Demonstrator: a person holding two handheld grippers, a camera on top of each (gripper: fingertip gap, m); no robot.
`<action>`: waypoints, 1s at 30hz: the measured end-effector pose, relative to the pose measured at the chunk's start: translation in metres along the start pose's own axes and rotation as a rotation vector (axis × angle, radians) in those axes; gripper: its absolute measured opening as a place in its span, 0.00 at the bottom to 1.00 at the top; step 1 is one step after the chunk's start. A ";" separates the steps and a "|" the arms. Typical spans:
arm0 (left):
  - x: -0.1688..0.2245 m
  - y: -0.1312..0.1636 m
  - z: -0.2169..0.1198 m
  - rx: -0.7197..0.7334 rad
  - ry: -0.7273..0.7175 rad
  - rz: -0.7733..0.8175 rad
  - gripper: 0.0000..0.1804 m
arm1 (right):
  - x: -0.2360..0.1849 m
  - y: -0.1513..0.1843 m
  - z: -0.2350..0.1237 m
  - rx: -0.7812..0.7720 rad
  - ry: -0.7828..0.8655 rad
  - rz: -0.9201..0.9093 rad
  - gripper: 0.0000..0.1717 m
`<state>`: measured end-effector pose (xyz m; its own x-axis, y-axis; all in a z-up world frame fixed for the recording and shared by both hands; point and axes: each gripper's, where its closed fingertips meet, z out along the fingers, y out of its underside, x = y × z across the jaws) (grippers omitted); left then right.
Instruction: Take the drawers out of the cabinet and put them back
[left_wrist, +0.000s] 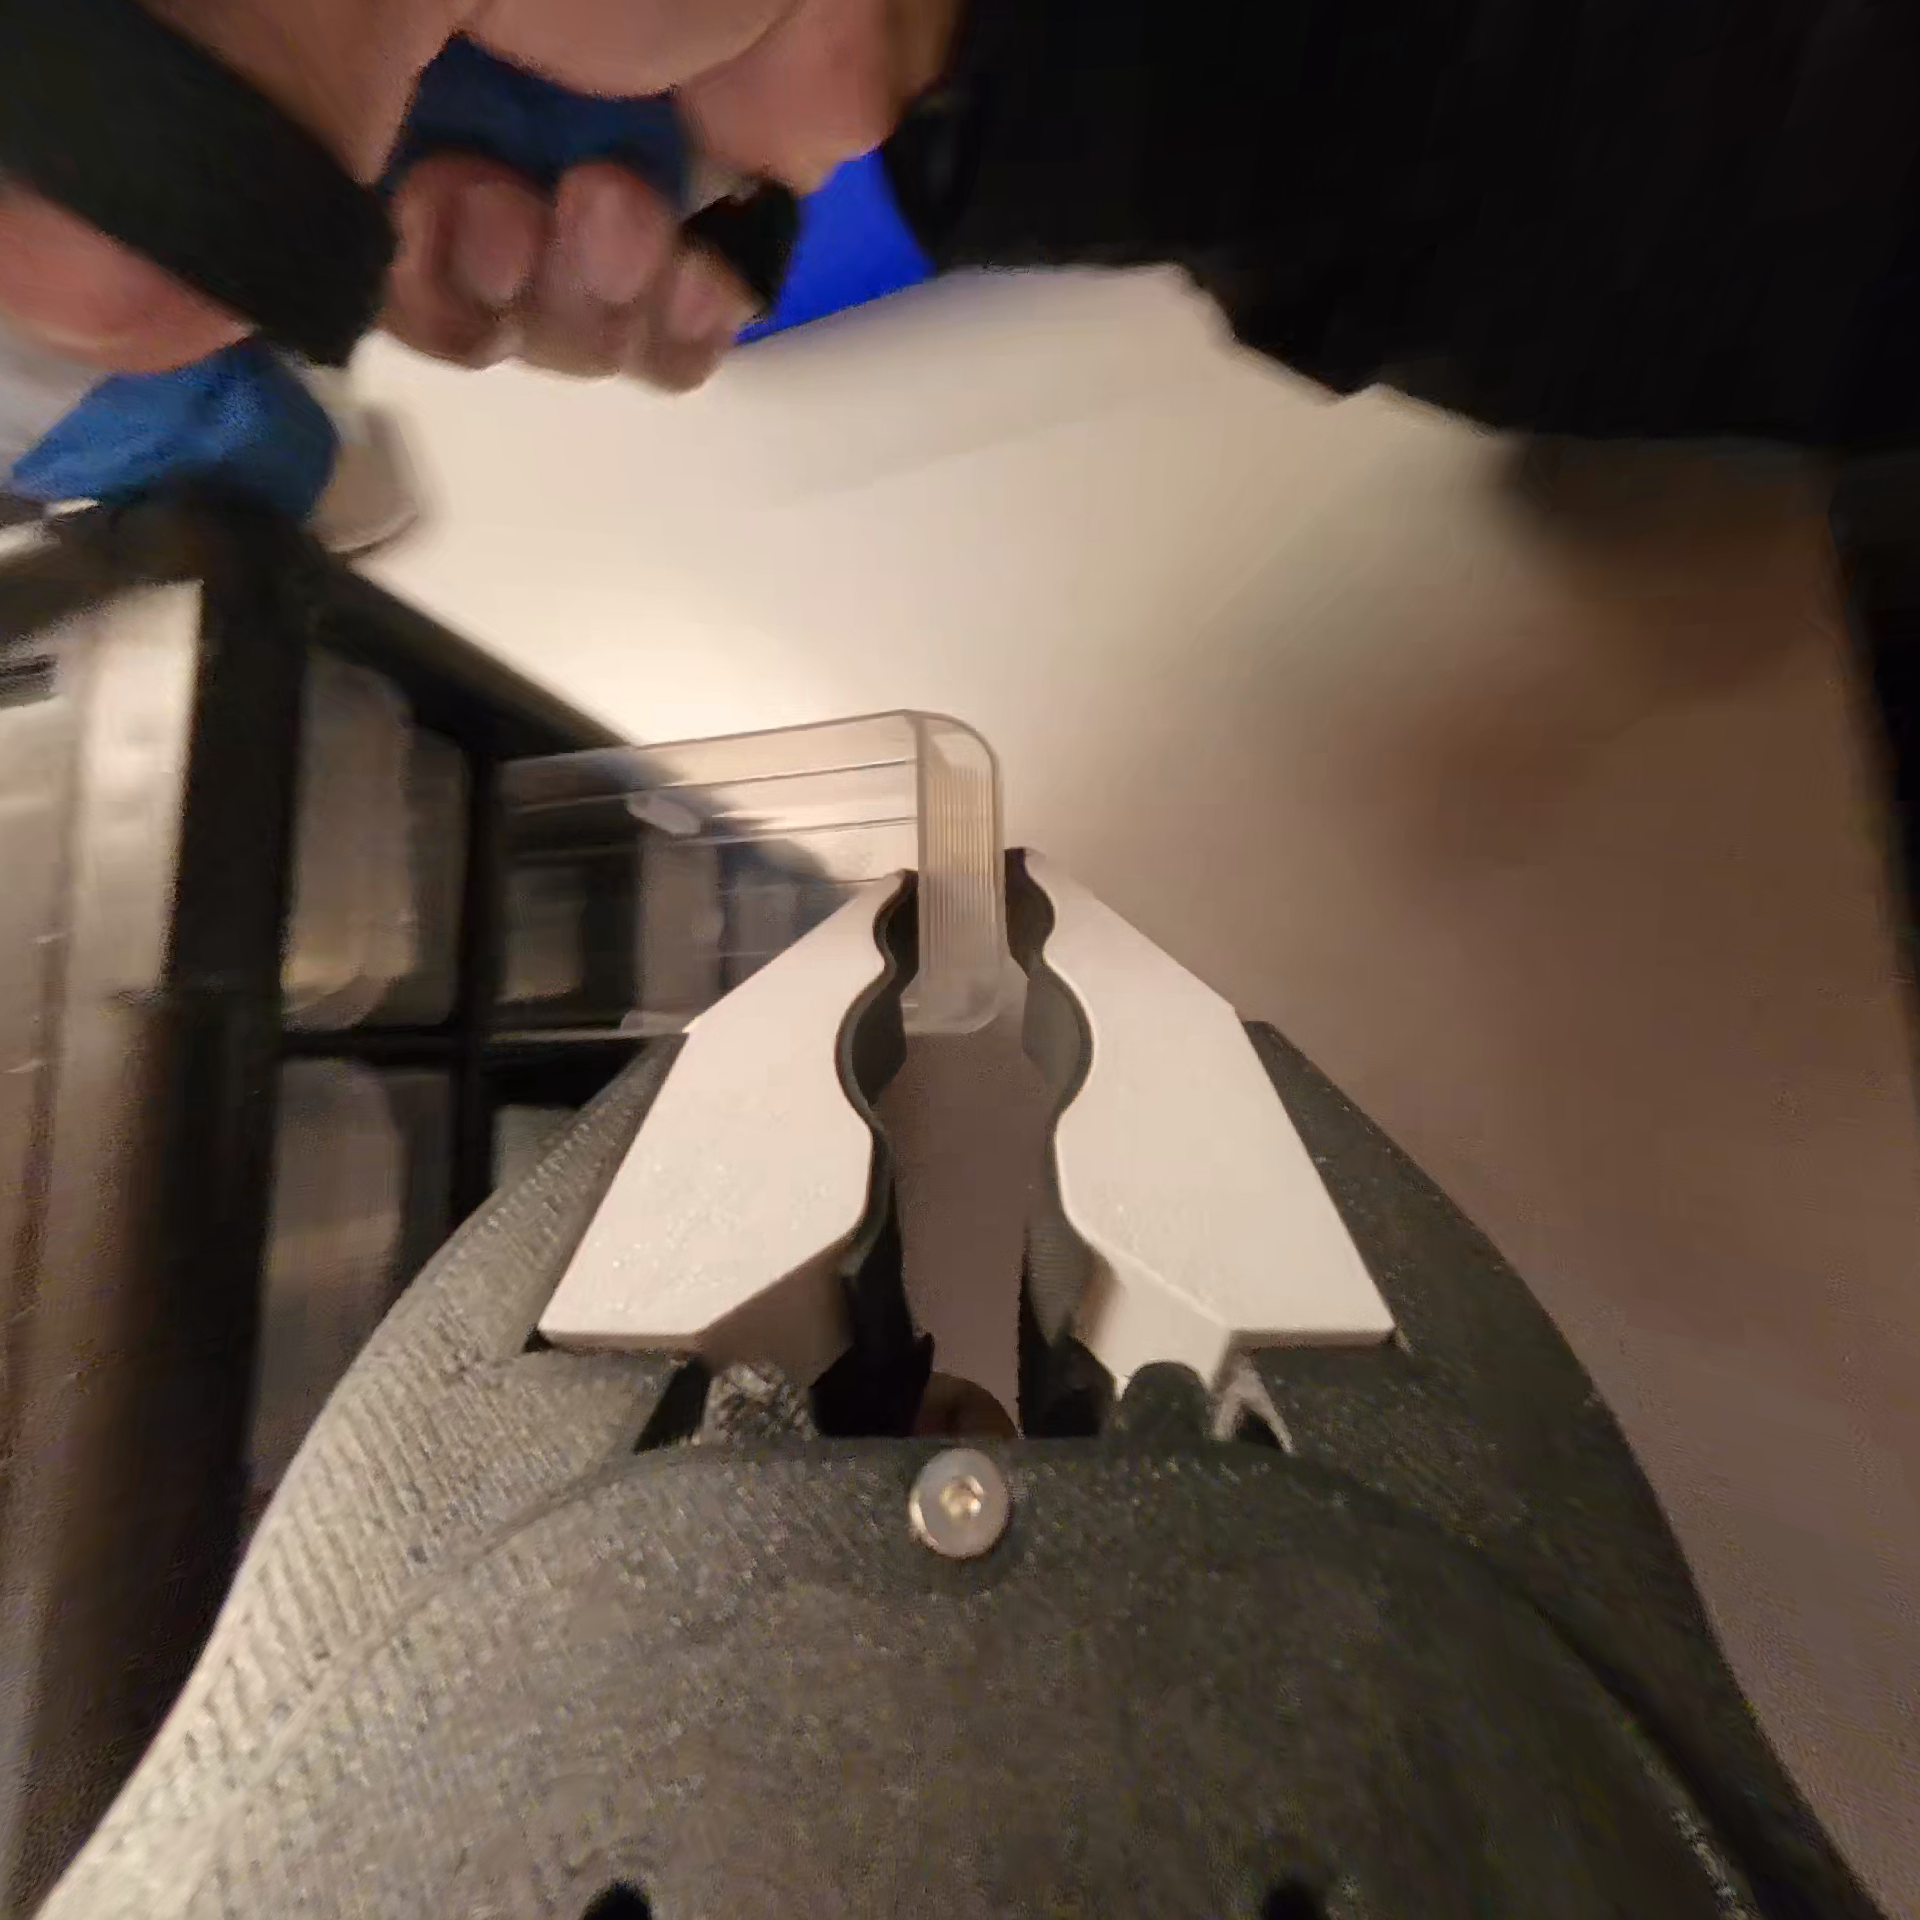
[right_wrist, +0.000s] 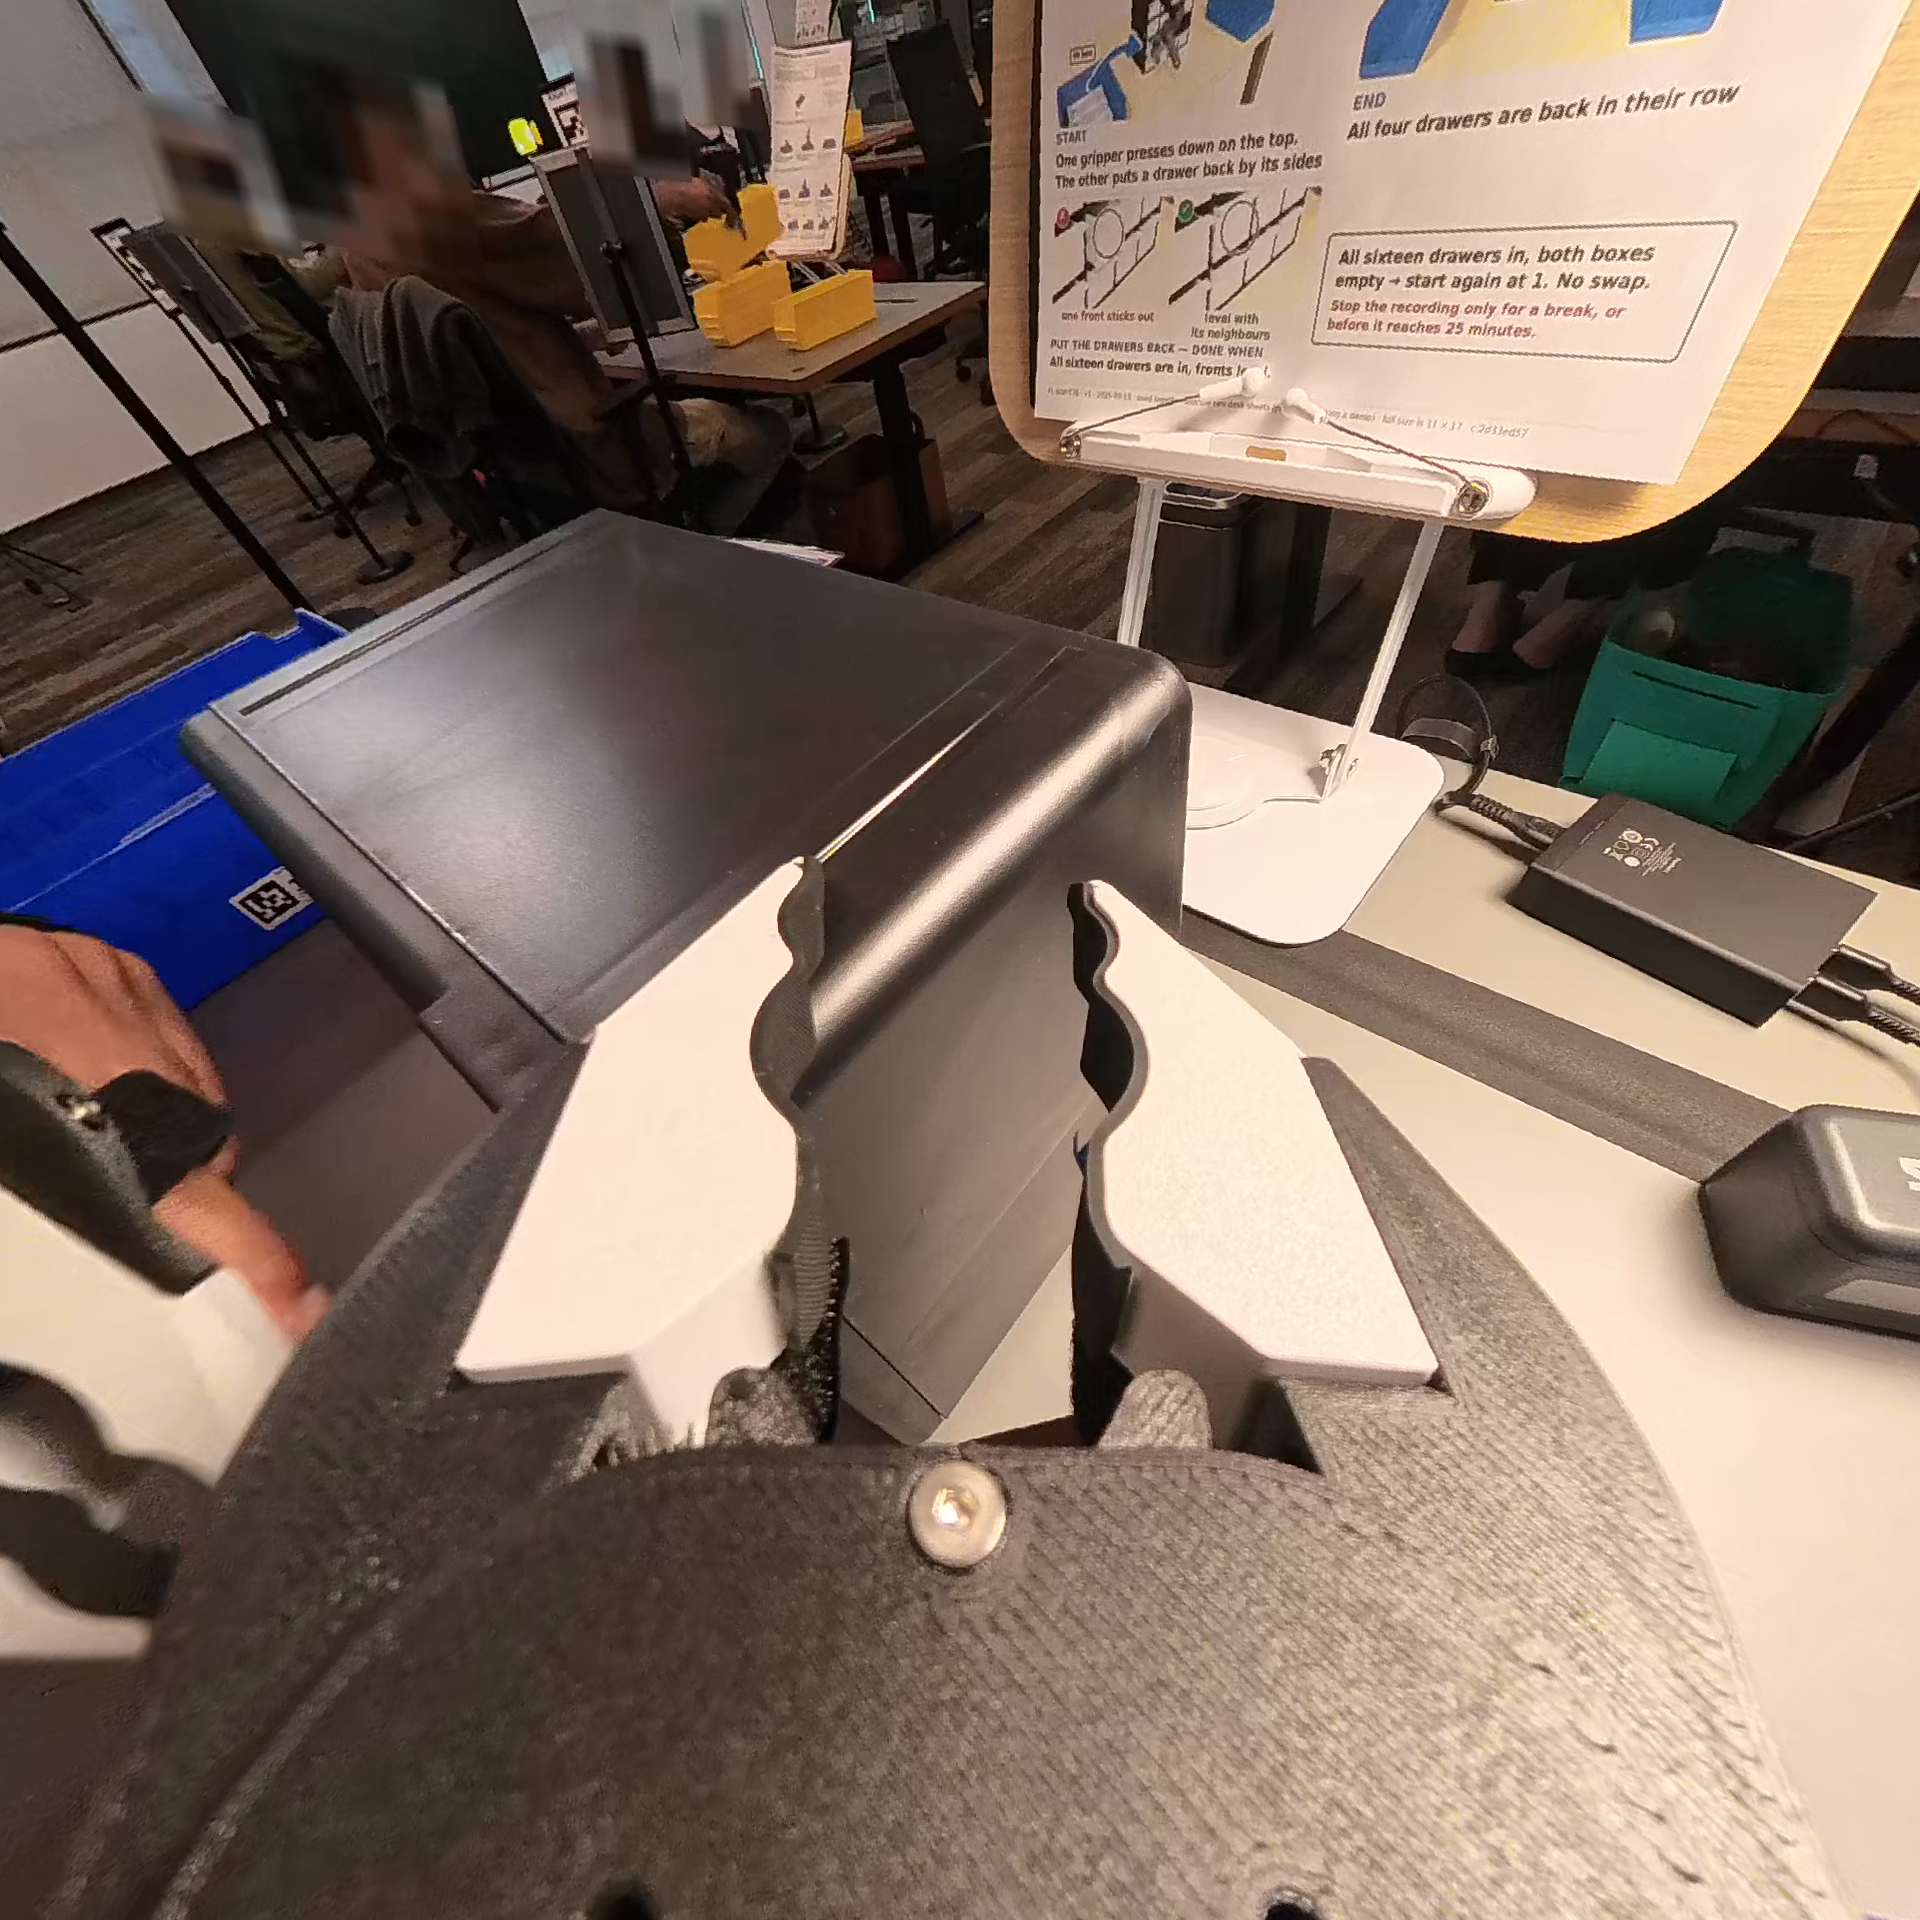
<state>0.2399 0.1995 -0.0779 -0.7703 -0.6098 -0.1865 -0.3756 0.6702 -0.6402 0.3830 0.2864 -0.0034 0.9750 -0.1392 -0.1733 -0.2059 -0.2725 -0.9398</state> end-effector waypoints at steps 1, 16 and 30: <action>-0.011 0.005 0.003 -0.028 -0.084 0.020 0.14 | 0.000 0.000 0.000 0.000 0.000 0.000 0.30; -0.010 -0.004 -0.026 0.172 -0.348 0.118 0.17 | -0.001 0.000 0.000 0.001 -0.008 0.003 0.29; -0.059 0.008 0.009 0.139 -0.449 -0.076 0.18 | -0.001 -0.001 0.000 0.003 -0.007 0.000 0.28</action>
<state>0.2869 0.2375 -0.0788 -0.4327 -0.7982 -0.4192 -0.3261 0.5720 -0.7527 0.3825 0.2868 -0.0027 0.9755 -0.1329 -0.1754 -0.2058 -0.2694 -0.9408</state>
